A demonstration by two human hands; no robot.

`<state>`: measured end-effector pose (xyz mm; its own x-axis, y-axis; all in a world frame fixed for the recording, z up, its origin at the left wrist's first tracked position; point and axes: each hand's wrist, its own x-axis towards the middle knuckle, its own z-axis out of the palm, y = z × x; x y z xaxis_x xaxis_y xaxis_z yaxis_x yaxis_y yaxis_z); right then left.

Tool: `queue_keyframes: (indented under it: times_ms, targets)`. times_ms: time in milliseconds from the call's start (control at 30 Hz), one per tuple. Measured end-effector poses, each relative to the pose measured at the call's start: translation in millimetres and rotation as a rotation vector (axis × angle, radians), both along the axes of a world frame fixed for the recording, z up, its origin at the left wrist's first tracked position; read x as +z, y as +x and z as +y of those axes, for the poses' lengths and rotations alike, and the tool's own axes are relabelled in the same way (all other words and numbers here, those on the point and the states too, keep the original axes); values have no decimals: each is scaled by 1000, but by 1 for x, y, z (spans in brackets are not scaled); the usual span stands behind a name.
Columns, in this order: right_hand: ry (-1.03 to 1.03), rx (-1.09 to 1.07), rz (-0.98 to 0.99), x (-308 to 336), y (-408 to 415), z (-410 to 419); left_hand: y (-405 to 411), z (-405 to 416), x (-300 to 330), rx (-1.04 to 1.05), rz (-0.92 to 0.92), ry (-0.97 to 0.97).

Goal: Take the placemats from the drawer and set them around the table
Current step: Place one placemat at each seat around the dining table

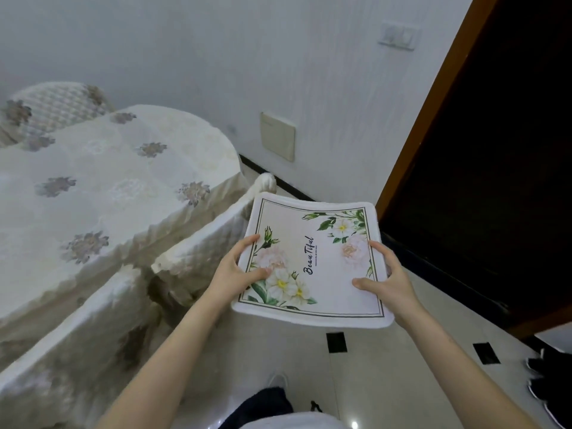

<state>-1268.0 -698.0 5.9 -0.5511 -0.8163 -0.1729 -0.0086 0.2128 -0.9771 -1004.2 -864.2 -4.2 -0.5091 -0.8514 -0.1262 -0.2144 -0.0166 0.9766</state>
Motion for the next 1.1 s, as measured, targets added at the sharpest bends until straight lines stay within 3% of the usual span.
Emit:
queue_keyframes:
  times_ms: [233,467,833,1100]
  targets:
    - [-47,-48,25,26,-74,-106,-82,-117,29,-40,21,-104]
    - [-36,-24,-1,12,-162,-209,-164,-205,10,15,23,-41]
    - [-39,262,10,18,-336,-422,-301,-341,12,303,55,43]
    - [22,479,-1,-3,-359,-561,-314,-408,2,535,11,79]
